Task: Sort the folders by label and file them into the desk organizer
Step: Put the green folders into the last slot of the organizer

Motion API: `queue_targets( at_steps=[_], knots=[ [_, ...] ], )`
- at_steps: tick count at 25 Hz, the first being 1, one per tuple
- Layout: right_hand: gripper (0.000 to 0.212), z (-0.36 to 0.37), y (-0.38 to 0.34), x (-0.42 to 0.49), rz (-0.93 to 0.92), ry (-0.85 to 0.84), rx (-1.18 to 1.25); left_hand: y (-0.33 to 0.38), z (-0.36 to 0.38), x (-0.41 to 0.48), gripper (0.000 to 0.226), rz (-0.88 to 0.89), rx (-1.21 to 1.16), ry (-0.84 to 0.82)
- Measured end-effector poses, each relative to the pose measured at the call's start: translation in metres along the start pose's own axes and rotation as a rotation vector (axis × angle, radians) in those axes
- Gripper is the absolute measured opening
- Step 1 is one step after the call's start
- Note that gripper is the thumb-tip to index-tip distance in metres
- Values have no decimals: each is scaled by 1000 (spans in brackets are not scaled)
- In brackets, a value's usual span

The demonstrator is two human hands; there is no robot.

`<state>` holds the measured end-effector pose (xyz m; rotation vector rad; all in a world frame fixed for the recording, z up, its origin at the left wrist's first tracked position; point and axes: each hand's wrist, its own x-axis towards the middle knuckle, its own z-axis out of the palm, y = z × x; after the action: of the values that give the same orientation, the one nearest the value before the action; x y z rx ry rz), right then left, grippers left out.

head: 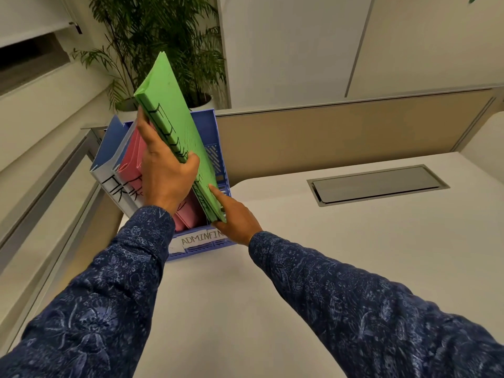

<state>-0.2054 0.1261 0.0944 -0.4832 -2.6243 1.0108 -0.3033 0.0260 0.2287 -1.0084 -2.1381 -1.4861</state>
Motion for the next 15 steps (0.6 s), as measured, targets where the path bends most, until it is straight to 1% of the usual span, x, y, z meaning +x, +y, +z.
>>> queue_targets(
  at_steps=[3, 8, 11, 15],
  knots=[
    [92, 0, 8, 11, 9, -24, -52, -4, 0, 10, 98, 23, 75, -16],
    [86, 1, 21, 23, 20, -33, -118, -8, 1, 27, 103, 58, 57, -16],
    [85, 4, 26, 26, 15, -33, -154, -11, 4, 34, 97, 84, 32, -1],
    [77, 7, 33, 28, -2, 2, -208, -14, 8, 43, 82, 102, 21, 29]
  ],
)
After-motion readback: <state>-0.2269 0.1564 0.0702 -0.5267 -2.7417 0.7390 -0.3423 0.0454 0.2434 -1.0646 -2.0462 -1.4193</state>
